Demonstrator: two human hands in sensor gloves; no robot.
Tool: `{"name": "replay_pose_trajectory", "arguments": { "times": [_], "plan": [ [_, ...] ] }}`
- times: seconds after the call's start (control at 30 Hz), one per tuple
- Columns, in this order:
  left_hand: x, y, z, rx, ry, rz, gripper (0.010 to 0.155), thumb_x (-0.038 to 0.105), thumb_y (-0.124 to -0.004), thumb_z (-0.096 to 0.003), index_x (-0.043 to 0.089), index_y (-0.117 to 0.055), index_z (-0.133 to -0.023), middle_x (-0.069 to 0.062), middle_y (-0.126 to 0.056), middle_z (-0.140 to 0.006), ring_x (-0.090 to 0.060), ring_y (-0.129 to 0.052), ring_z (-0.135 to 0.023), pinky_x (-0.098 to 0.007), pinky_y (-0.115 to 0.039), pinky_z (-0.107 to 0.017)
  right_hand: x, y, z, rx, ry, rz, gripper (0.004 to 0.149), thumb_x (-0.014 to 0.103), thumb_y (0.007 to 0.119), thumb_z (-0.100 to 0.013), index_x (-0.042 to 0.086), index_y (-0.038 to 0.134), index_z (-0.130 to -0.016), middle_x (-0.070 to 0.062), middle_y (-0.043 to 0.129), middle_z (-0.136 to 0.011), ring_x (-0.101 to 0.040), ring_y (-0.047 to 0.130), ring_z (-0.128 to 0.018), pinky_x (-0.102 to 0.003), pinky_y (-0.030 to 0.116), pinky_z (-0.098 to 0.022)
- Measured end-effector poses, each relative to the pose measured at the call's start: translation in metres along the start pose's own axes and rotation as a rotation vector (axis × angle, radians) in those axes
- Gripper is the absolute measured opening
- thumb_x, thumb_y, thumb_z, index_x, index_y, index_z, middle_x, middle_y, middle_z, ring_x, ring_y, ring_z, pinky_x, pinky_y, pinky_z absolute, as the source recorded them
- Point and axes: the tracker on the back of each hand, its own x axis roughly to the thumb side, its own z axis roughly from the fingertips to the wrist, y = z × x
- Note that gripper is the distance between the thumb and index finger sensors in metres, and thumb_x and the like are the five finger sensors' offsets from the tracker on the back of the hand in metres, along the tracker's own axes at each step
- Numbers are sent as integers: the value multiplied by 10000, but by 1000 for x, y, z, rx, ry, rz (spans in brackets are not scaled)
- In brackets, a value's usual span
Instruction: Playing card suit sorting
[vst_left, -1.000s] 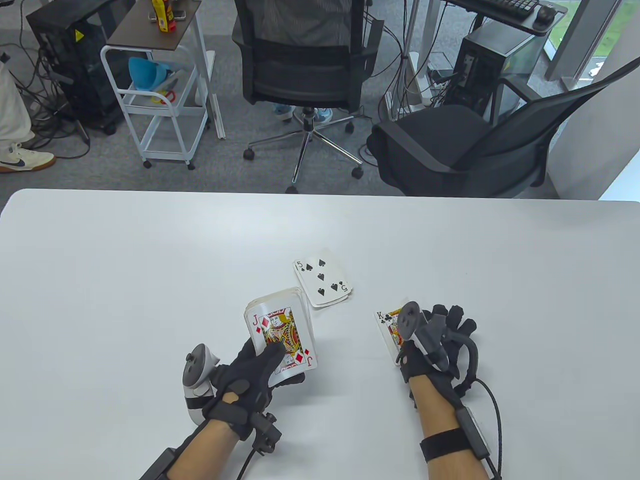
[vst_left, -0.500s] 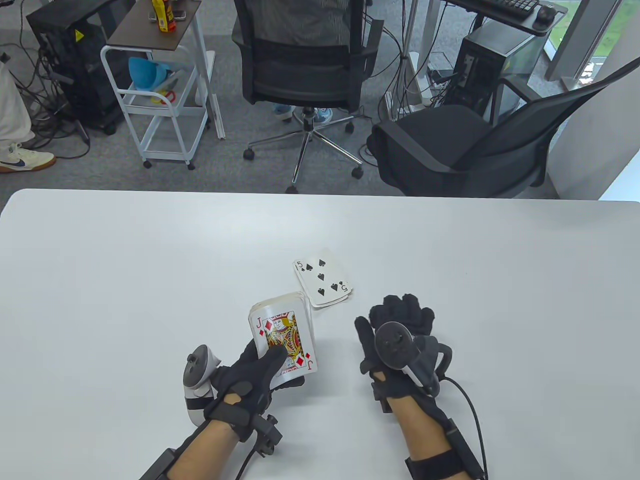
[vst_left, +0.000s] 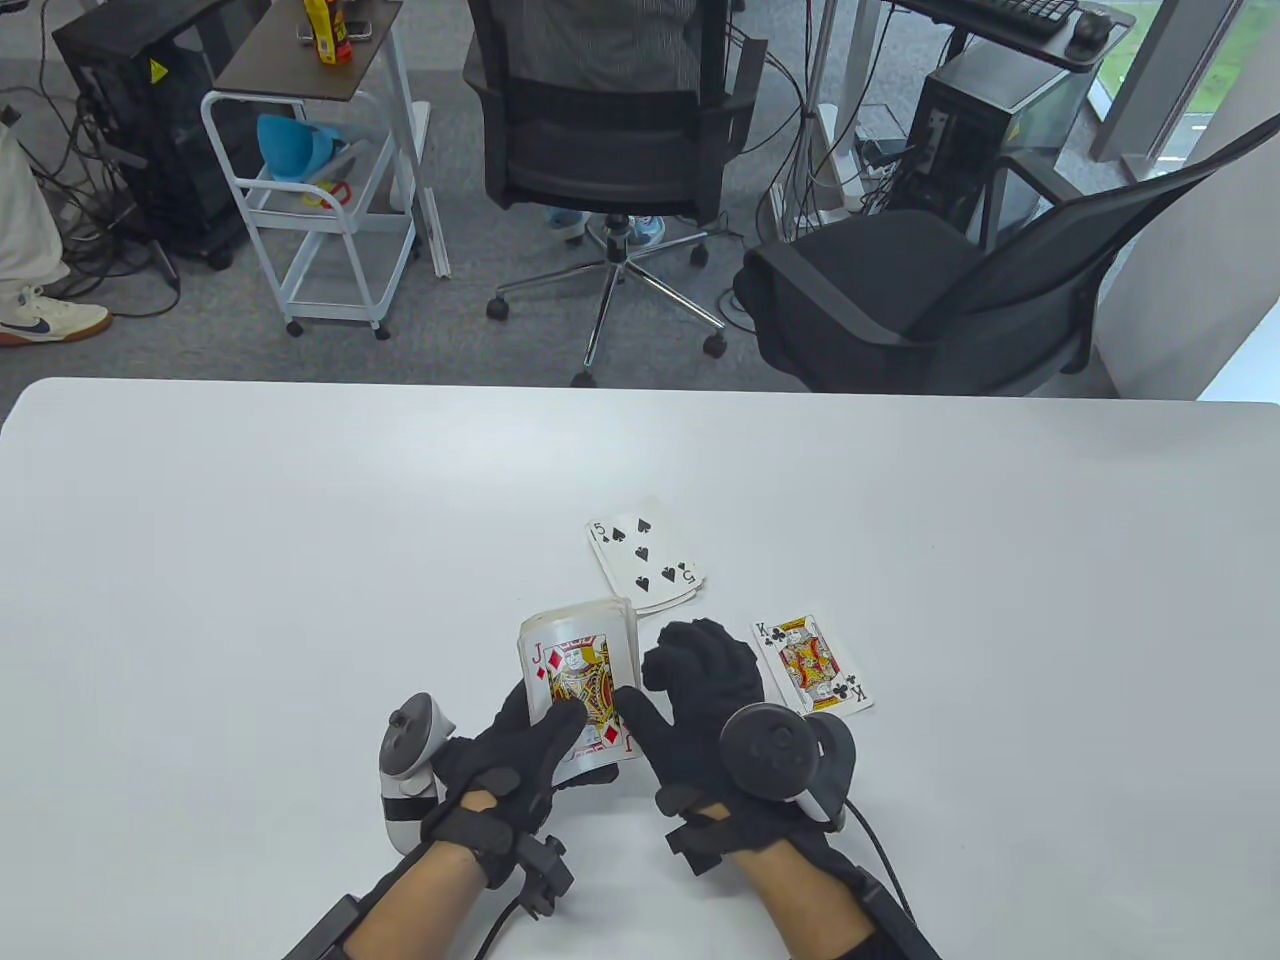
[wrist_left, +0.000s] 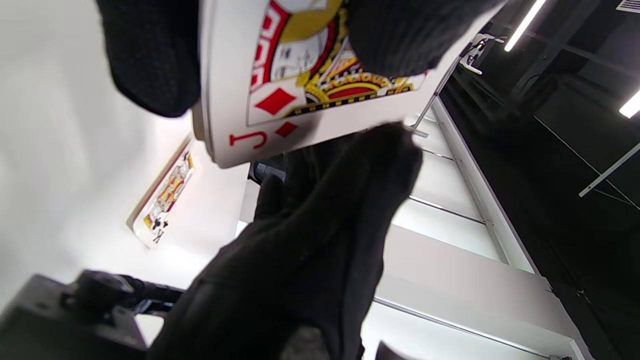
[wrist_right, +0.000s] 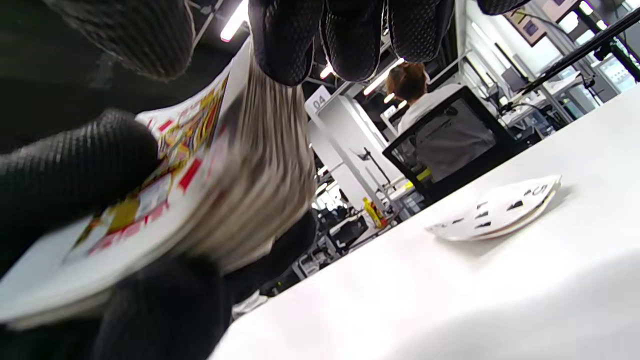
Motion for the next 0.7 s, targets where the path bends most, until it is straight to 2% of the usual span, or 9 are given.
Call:
{"name": "replay_pose_trajectory", "arguments": {
  "times": [0.27,0.47,0.6,0.7],
  "plan": [
    [-1,2,1,4,10,12,648,422,-834,-533,315,-486,-1069,26,-695,-1071,-301,-857,-932,-443,-925,-555,4,8,4,-35,33,78,665,584,853,-485,148,603,-921,-171,520,-1076,-506,494,-1018,-729,390,-696],
    [-1,4,5,75,-25,48,640,433,-828,-531,315,-496,-1065,27,-712,-1061,-297,-877,-915,-433,-936,-538,5,14,4,18,29,65,653,586,872,-472,148,627,-888,-169,542,-1068,-504,502,-1019,-730,395,-697],
    [0,9,2,0,-28,50,632,467,-833,-527,346,-524,-1065,53,-726,-1064,-305,-873,-919,-441,-949,-507,6,16,5,-36,16,-35,570,500,886,-470,120,676,-838,-169,616,-1026,-489,595,-988,-717,441,-697],
    [2,8,2,-14,-28,62,646,491,-836,-523,336,-525,-1067,41,-720,-1068,-315,-865,-921,-446,-939,-515,6,14,5,-72,17,-89,453,430,835,-507,107,730,-807,-151,690,-987,-465,674,-957,-705,474,-696]
  ]
}}
